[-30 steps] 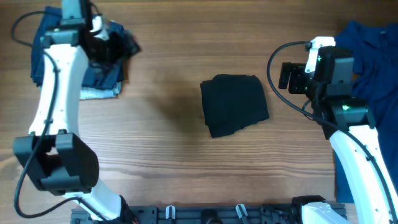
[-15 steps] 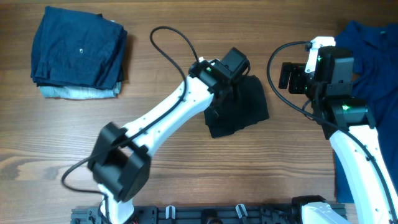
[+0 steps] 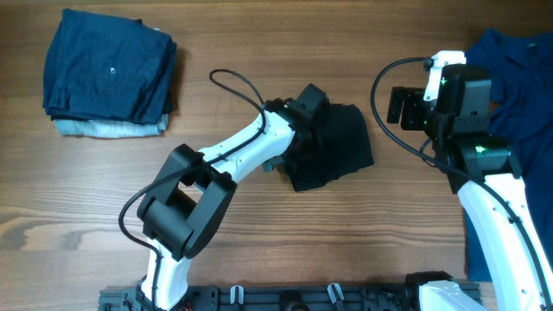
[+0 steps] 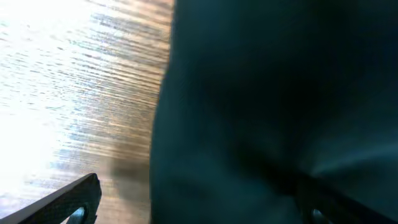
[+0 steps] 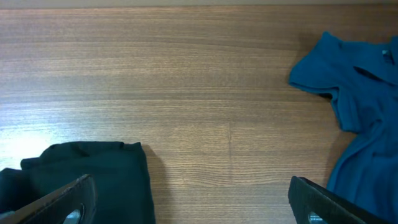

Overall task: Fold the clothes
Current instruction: 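Reach the left gripper to the folded black polo and grasp it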

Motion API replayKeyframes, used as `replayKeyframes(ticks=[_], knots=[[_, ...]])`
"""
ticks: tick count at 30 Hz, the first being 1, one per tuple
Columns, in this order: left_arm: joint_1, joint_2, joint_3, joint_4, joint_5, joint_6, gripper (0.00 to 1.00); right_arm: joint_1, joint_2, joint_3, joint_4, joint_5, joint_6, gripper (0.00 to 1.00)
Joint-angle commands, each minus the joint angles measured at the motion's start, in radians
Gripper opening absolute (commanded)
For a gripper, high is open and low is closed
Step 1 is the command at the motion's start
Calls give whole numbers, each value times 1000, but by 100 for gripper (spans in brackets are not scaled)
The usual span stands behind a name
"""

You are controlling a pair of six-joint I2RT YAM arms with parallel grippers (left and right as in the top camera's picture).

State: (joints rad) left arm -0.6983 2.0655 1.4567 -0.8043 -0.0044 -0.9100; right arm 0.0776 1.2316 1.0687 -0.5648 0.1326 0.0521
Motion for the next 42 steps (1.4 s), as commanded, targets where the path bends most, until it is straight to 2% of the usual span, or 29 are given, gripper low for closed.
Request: replayKeyframes(ticks=[1, 4, 8, 11, 15, 19, 22, 29, 32, 38, 42], knots=[[7, 11, -92, 78, 24, -15, 100, 0, 8, -3, 2, 17, 1, 100], [-3, 11, -151, 159, 50, -15, 99, 0, 8, -3, 2, 18, 1, 99], [-8, 13, -222, 269, 87, -15, 88, 0, 8, -3, 2, 18, 1, 100], [-8, 13, -229, 269, 87, -15, 77, 0, 8, -3, 2, 18, 1, 100], [-6, 13, -229, 239, 106, -14, 81, 0, 8, -3, 2, 17, 1, 100], [49, 13, -229, 174, 196, -10, 82, 0, 8, -3, 2, 18, 1, 100], [95, 13, -229, 134, 250, 40, 79, 0, 8, -3, 2, 17, 1, 100], [84, 13, -227, 120, 229, 44, 73, 0, 8, -3, 2, 17, 1, 100], [87, 13, -140, 5, 229, 167, 75, 0, 8, -3, 2, 18, 1, 99], [68, 13, -15, -35, 170, 227, 82, 0, 8, -3, 2, 17, 1, 100], [67, 13, 99, -148, 117, 276, 86, 0, 8, -3, 2, 17, 1, 100]])
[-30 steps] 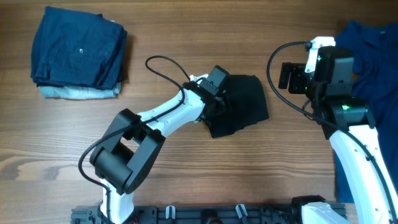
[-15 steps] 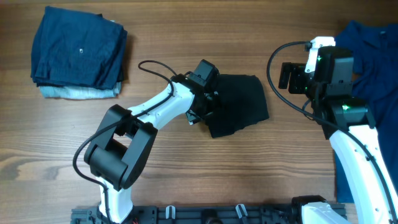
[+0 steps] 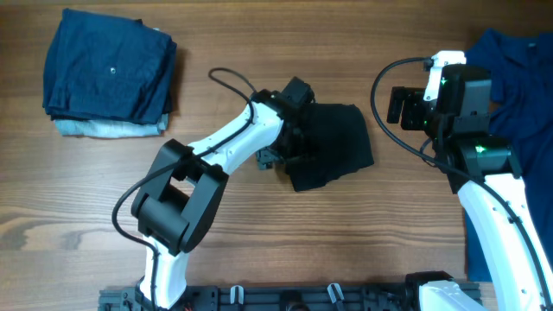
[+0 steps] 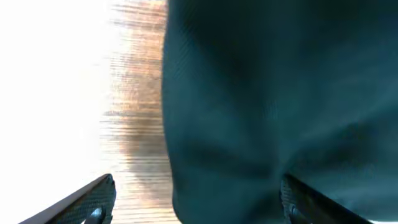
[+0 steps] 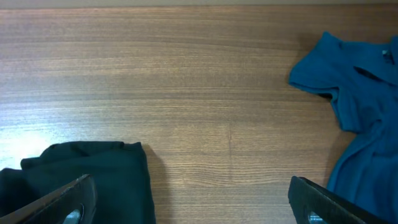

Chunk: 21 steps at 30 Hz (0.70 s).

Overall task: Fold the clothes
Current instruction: 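Reach the left gripper to the folded black polo and grasp it, then carry the polo with the left gripper onto the top-left clothes stack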

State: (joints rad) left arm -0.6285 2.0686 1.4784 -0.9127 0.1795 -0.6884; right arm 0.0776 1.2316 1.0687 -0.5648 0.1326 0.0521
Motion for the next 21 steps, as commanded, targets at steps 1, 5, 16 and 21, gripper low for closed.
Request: replayKeyframes(ticks=[1, 5, 16, 21], knots=[[-4, 10, 93, -46, -69, 57, 86, 0, 8, -3, 2, 17, 1, 99], [-29, 23, 95, -17, -75, 56, 87, 0, 8, -3, 2, 17, 1, 99], [-81, 214, 95, 23, -101, 26, 71, 0, 8, -3, 2, 17, 1, 100], [-81, 214, 95, 21, -87, 26, 49, 0, 8, -3, 2, 17, 1, 100]])
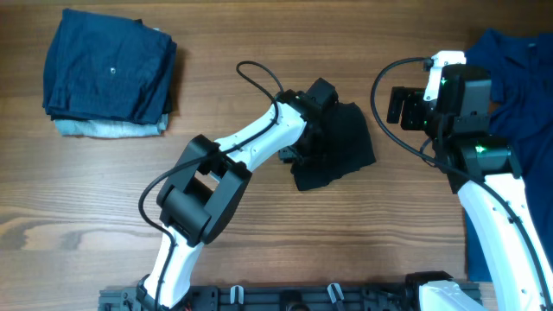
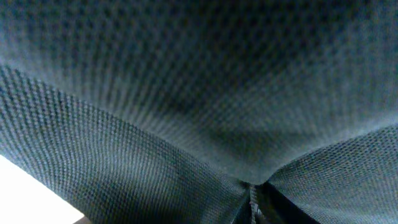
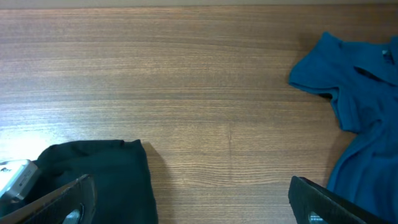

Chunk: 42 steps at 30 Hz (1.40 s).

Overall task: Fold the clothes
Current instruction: 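Carry the polo with the left gripper onto the top-left clothes stack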

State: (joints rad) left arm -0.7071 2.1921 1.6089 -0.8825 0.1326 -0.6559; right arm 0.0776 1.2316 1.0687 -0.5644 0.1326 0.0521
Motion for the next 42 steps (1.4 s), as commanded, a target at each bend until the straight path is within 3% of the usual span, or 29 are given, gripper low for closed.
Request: replayKeyframes(ticks=[1, 4, 10, 17, 20, 25, 28, 36, 39, 42], knots=[[-3, 90, -36, -8, -40, -6, 36, 0, 8, -3, 2, 17, 1, 100], [-3, 90, -36, -9, -40, -6, 4, 0, 8, -3, 2, 18, 1, 100], [23, 74, -16, -24, -62, 24, 4, 0, 8, -3, 2, 17, 1, 99], [68, 6, 164, -65, -326, 212, 4, 0, 8, -3, 2, 18, 1, 100], [89, 5, 228, -65, -366, 279, 4, 0, 8, -3, 2, 17, 0, 100], [192, -6, 271, -67, -366, 293, 4, 0, 8, -3, 2, 18, 1, 99], [261, -6, 306, -64, -365, 362, 4, 0, 8, -3, 2, 18, 1, 100], [435, -6, 563, -72, -333, 391, 4, 0, 8, -3, 2, 17, 1, 100], [534, -6, 674, -39, -222, 374, 4, 0, 8, -3, 2, 18, 0, 99], [637, -8, 729, 28, -122, 265, 4, 0, 8, -3, 2, 17, 0, 100]])
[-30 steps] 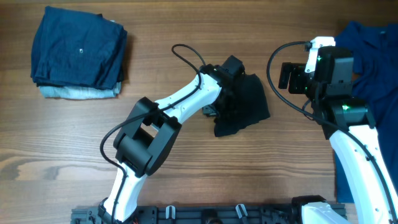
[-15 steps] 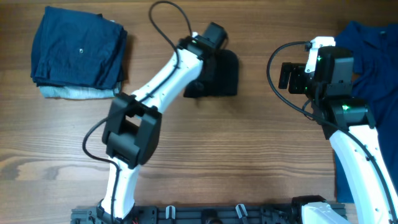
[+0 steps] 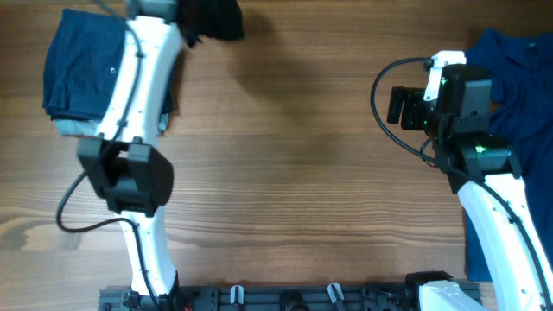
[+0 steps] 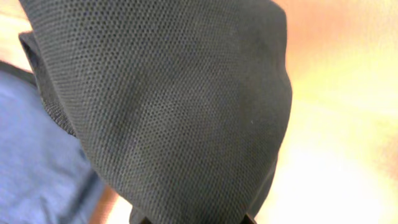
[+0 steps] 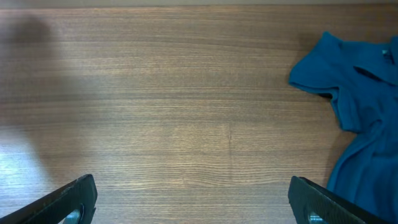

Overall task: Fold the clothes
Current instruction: 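Carry the polo with the left gripper onto the top-left clothes stack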

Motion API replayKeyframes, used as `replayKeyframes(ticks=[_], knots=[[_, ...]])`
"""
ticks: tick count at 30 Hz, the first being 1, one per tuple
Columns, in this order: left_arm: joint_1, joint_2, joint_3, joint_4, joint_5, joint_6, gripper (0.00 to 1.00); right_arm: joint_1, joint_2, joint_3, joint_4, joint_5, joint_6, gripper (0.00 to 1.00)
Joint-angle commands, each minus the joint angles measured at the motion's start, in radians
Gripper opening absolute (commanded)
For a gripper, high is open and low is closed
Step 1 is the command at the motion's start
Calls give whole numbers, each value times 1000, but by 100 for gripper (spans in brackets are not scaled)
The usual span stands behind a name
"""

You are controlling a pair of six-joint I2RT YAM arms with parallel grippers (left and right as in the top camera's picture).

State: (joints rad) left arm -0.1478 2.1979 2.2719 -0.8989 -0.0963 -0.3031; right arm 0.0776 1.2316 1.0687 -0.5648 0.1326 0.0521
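A folded black garment (image 3: 214, 17) hangs at the far edge of the table, just right of the stack of folded blue clothes (image 3: 95, 65). My left gripper (image 3: 192, 24) is shut on it. In the left wrist view the black mesh cloth (image 4: 174, 106) fills the frame, with the blue stack (image 4: 28, 155) below at the left; the fingers are almost hidden under the cloth. My right gripper (image 5: 193, 183) stands open over bare wood, holding nothing. A loose blue garment (image 5: 357, 93) lies to its right.
The wooden table (image 3: 294, 173) stretches between the two arms. The loose blue garment (image 3: 518, 69) covers the right edge behind and under the right arm. The left arm reaches across the stack's right side.
The black garment has left the table's middle and now hangs in my left gripper at the far left, beside the blue stack. The right arm has not moved.
My left gripper was at the left edge of the folded black garment in mid-table, its jaws open beside the cloth. Then it was pressed into the garment, cloth filling its view. Now the garment is held up by the blue stack.
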Motion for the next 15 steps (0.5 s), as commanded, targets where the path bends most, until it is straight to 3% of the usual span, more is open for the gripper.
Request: replayKeyframes(ticks=[1, 5, 9, 15], knots=[[119, -16, 67, 72, 139, -136, 4, 0, 8, -3, 2, 17, 0, 100], [261, -16, 67, 105, 209, -250, 4, 0, 8, -3, 2, 17, 1, 100], [353, -16, 67, 28, 214, -354, 4, 0, 8, -3, 2, 17, 1, 100], [443, -16, 67, -146, 246, -364, 4, 0, 8, -3, 2, 18, 1, 100]])
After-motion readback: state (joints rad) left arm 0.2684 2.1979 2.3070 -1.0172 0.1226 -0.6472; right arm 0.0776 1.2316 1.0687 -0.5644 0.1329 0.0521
